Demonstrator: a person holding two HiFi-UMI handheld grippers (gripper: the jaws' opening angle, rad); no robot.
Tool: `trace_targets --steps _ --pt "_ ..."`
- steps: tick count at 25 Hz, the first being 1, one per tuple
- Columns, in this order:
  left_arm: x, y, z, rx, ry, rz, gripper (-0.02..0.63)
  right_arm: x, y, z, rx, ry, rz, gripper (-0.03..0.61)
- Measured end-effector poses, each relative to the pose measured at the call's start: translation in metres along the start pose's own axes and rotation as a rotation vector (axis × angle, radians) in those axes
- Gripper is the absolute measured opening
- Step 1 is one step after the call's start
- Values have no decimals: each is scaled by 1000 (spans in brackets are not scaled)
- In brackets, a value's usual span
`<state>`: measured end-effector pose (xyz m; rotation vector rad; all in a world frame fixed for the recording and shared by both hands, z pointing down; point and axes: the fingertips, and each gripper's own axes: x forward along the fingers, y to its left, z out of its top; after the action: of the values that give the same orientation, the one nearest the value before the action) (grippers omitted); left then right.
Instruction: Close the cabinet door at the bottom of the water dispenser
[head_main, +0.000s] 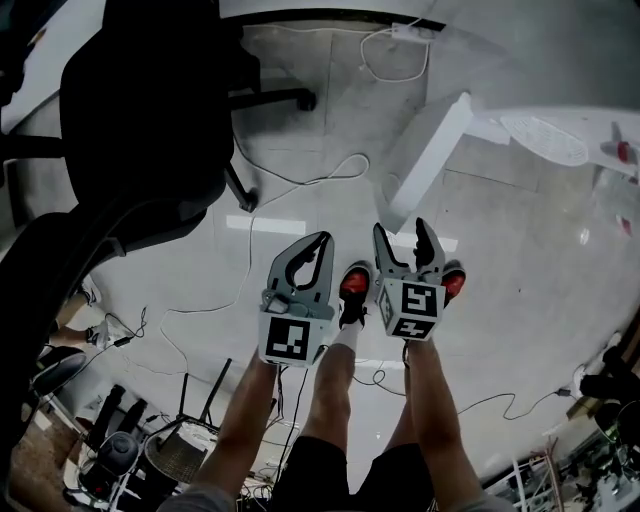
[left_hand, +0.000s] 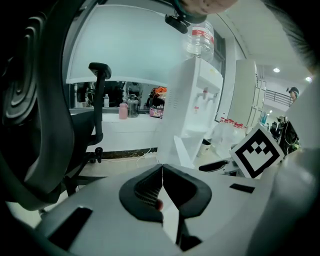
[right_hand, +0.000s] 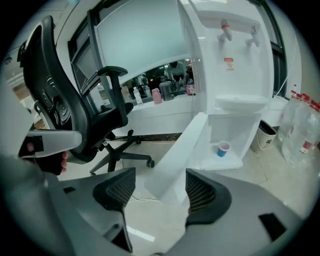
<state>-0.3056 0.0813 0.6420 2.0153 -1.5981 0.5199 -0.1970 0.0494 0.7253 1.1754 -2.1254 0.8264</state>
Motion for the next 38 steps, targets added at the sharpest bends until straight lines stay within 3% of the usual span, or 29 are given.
trace_targets --steps 12,26,38 --pt "-1 -1 -10 15 13 -1 26 10 -7 -16 -13 45 -50 236" --pt "17 -64 -3 54 19 -62 25 -25 -57 -38 5 34 -90 192" --pt "36 -126 4 116 40 -117 26 -54 -126 -47 44 9 -159 173"
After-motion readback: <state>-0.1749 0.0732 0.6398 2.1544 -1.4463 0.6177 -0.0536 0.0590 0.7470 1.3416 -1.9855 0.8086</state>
